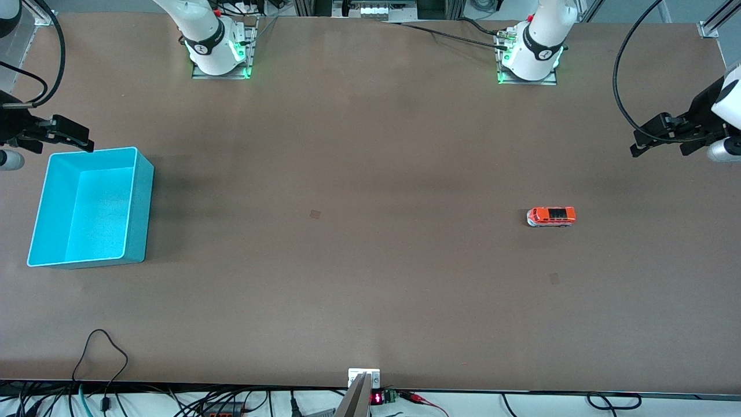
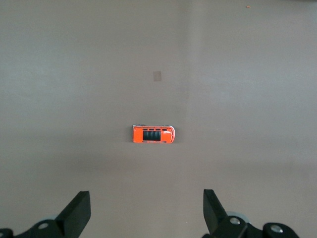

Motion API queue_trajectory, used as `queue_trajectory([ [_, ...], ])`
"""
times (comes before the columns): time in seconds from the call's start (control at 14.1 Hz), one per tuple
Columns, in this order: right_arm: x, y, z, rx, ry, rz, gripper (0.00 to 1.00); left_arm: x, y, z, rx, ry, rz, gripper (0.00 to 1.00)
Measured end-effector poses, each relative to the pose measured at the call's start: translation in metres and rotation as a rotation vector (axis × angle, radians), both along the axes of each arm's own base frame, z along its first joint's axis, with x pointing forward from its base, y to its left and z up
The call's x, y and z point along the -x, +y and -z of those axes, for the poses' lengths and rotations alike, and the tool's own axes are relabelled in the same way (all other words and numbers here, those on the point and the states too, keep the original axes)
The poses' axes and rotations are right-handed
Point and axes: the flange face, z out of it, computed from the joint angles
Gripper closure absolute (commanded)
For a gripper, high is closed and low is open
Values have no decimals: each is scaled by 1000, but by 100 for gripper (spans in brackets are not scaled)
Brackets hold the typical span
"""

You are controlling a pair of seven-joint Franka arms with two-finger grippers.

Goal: Wind up bus and store in blue box
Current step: 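Reach the left gripper down toward the orange toy bus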

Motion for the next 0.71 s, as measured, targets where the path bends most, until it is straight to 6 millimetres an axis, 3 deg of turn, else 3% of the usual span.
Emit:
queue_trajectory([
  [0.35,0,0,0,0,0,0,0,3,0,2,0,11,1,0],
  [0.71,0,0,0,0,0,0,0,-7,-8,38,0,84,16,0],
])
